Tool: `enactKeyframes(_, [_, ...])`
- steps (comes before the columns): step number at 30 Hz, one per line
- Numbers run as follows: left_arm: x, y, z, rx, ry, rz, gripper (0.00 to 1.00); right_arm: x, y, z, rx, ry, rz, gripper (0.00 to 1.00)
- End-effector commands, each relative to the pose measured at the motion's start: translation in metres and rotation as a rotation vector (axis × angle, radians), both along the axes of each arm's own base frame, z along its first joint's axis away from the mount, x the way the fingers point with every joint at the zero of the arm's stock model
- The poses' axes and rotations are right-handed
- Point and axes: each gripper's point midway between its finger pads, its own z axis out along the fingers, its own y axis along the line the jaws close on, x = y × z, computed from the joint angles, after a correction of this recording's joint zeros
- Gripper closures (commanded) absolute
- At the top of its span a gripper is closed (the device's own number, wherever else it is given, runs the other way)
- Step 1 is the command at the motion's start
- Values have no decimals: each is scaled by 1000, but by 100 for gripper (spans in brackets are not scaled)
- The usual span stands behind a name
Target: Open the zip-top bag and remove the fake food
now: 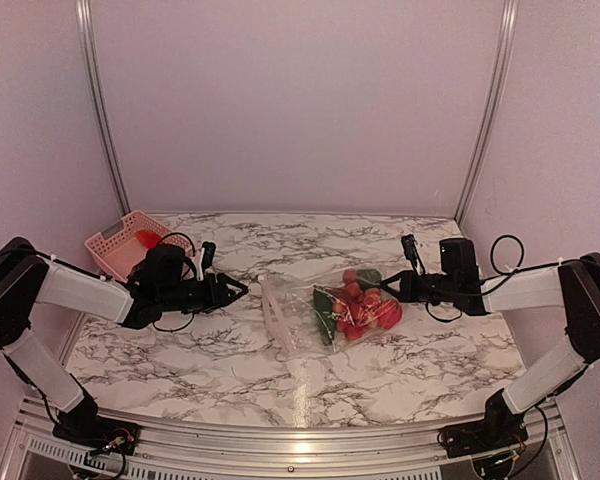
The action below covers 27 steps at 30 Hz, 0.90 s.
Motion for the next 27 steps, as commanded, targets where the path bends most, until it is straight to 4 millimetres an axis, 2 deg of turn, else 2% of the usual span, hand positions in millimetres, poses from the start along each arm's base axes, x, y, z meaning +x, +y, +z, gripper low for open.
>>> enactKeyframes(1, [-8,-37,-2,-64,7,-80,52,6,-3,-2,-9,-1,-9,100])
enactKeyframes(8, [-14,-86,-14,-95,34,-161,56,6,-4,-14,-24,29,-11,100])
enactKeyframes(14, [-7,-121,-23,-135,61,-191,58,5,0,-24,-16,59,8,100])
enactKeyframes(21, [4,-135,-52,-117,129,-166,62,2,3,-36,-9,93,28,100])
enactKeyframes(27, [12,-151,-61,-104,144,-173,61,0,4,-48,-10,128,32,100])
